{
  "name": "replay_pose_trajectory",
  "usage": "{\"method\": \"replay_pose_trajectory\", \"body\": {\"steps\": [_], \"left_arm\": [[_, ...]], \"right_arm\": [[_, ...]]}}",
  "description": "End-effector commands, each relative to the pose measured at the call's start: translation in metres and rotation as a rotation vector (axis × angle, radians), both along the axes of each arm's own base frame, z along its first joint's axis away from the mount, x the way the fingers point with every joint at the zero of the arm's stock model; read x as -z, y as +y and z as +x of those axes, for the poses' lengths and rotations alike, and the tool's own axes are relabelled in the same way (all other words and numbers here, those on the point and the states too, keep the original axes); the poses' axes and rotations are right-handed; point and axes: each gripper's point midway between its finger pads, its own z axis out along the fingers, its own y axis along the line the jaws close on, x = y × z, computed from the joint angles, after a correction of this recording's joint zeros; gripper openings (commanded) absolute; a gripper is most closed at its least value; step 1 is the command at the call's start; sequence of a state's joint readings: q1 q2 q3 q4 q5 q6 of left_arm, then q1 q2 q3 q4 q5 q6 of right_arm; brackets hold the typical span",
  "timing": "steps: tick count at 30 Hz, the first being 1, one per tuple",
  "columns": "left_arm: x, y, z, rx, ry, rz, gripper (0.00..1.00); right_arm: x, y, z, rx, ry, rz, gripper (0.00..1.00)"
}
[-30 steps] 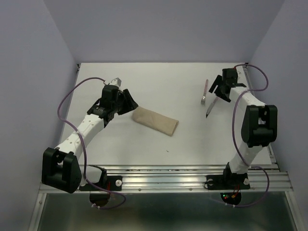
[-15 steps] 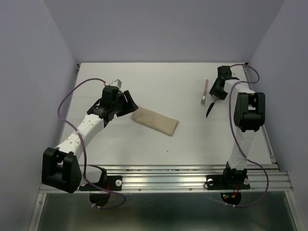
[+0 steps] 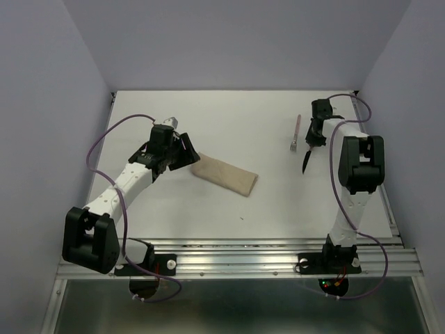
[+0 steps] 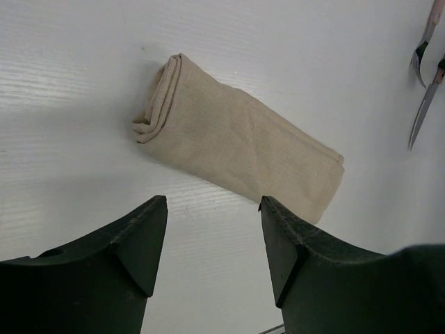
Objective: Fold the napkin into a case and place the utensils inside
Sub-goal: Move the knife to the corner of the board.
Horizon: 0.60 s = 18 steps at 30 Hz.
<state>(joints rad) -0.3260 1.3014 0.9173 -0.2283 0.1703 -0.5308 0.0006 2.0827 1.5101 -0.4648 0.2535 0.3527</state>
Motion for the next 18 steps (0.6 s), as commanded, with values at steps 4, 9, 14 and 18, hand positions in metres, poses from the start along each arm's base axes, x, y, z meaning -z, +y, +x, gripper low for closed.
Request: {"method": "replay_pose_trajectory", "body": {"steps": [4, 9, 14, 18], "left_arm": [[-0.017, -0.005, 0.007, 0.029, -0.055, 0.000, 0.66], [-0.022, -0.007, 0.009, 0.035, -0.066, -0.012, 0.66], [-0.023, -0.008, 0.012, 0.040, -0.067, -0.001, 0.66], [-0.020, -0.006, 0.014, 0.033, -0.057, 0.017, 0.66]], "right_arm": [[0.000, 0.051, -0.052, -0.198, 0.118, -0.040, 0.16], [0.007, 0.107, -0.095, -0.308, 0.122, 0.064, 0.18], [0.005, 0.137, -0.129, -0.377, 0.102, 0.068, 0.18], [0.002, 0.155, -0.152, -0.451, 0.080, 0.040, 0.16]]}}
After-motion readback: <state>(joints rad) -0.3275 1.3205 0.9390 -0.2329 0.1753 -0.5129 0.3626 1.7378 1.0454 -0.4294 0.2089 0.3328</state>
